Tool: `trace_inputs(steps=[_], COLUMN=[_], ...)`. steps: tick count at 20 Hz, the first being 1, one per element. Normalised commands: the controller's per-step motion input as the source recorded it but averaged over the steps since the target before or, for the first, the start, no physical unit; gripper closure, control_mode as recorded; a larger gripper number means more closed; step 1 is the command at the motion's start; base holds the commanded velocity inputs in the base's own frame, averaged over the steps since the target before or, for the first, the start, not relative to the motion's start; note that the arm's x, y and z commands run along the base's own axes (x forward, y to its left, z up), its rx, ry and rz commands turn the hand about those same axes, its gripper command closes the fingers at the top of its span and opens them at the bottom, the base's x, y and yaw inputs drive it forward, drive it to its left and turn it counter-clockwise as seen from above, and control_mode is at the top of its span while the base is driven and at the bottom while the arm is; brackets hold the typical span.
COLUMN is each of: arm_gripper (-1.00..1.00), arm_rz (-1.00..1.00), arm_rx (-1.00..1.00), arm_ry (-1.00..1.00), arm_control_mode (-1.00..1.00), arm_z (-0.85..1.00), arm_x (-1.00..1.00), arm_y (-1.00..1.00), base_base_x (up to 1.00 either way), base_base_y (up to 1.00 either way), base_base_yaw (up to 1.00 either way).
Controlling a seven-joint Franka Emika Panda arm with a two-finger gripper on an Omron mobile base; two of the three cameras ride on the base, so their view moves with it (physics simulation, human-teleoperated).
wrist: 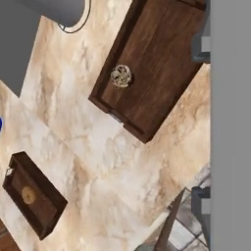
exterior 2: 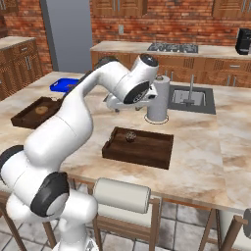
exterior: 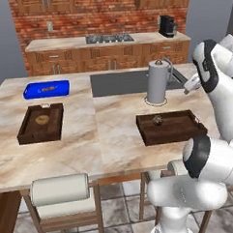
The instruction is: Take the cupcake and donut from the fridge and place them on the empty tray on the dining counter.
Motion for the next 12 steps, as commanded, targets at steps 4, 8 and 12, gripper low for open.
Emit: trace_inputs(steps=[4,8,12], arm_gripper=[-1.0,-1.0,-1.0], arm_rz=[-0.18,-0.34,-0.34], arm_rx=[-0.28,-0.25,-0.15], arm_ry=[-0.08,-0.34,-0.35], arm_control_mode=[-1.0,-1.0,-1.0], arm_z=[0.98,0.56,0.34], arm_x=[-0.93,-0.97,-0.86], arm_y=[0.75,0.63,0.44], base_base_x=[0.0,0.0,0.0], base_base_y=[0.0,0.0,0.0], base_base_yaw=[0.0,0.0,0.0])
